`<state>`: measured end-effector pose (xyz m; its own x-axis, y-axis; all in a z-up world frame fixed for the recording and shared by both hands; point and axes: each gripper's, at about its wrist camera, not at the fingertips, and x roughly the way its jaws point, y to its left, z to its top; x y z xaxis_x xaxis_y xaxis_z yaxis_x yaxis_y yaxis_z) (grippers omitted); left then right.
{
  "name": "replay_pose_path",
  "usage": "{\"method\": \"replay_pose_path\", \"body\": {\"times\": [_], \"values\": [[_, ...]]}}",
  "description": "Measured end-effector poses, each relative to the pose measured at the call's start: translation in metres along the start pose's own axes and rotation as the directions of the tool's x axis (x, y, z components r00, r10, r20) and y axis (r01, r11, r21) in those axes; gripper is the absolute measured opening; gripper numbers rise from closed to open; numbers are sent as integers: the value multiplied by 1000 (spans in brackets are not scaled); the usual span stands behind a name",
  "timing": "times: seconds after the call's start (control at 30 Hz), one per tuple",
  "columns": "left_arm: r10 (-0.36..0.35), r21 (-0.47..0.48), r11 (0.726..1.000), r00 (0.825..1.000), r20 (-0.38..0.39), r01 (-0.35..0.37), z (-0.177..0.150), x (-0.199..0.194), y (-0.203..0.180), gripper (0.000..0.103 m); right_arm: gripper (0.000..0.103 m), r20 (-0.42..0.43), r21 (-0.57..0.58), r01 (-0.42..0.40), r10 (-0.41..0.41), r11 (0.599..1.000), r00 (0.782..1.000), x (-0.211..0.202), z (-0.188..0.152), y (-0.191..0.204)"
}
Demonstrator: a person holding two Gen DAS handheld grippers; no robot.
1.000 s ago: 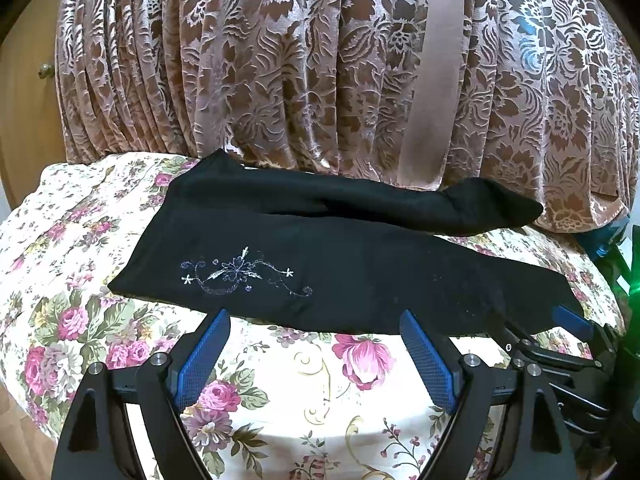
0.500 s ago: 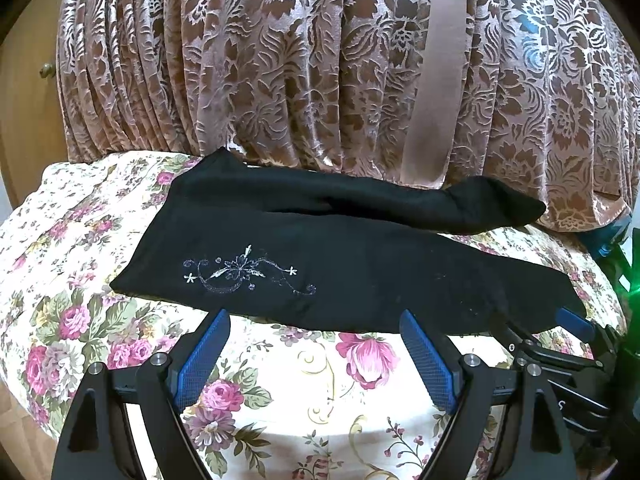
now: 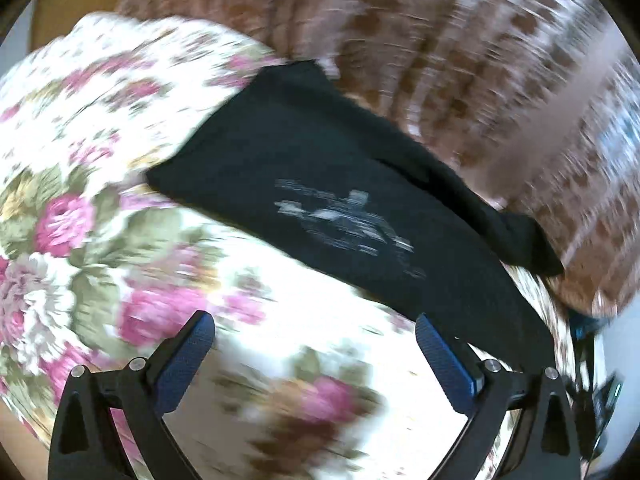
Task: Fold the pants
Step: 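Grasp the embroidered waistband corner with the left gripper while the right gripper grasps the waistband beside it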
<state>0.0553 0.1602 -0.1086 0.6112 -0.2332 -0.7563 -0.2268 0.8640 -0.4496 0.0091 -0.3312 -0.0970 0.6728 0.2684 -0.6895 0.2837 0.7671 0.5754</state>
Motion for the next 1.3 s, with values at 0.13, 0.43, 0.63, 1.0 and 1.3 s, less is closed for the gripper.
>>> {"method": "replay_pose_path", "body": {"times": [0.13, 0.43, 0.63, 1.0, 1.3], "values": [[7, -130, 991, 1000, -25, -10, 21, 10, 39, 78, 103, 4, 106, 35, -35, 994, 999, -6, 12, -43], [-73, -298, 952, 997, -17, 65, 53, 39, 64, 74, 102, -7, 203, -15, 16, 979, 1000, 11, 39, -69], [-62, -263, 964, 997, -52, 46, 74, 59, 55, 28, 81, -9, 242, -71, 75, 968, 997, 34, 55, -68], [-68, -236, 969, 997, 48, 78, 75, 32, 48, 6, 8, -37, 265, -36, 48, 963, 998, 68, 61, -66], [-79, -192, 977, 993, 87, 95, 63, -11, 45, 6, 7, -20, 195, -46, 51, 980, 998, 35, 48, -64]]}}
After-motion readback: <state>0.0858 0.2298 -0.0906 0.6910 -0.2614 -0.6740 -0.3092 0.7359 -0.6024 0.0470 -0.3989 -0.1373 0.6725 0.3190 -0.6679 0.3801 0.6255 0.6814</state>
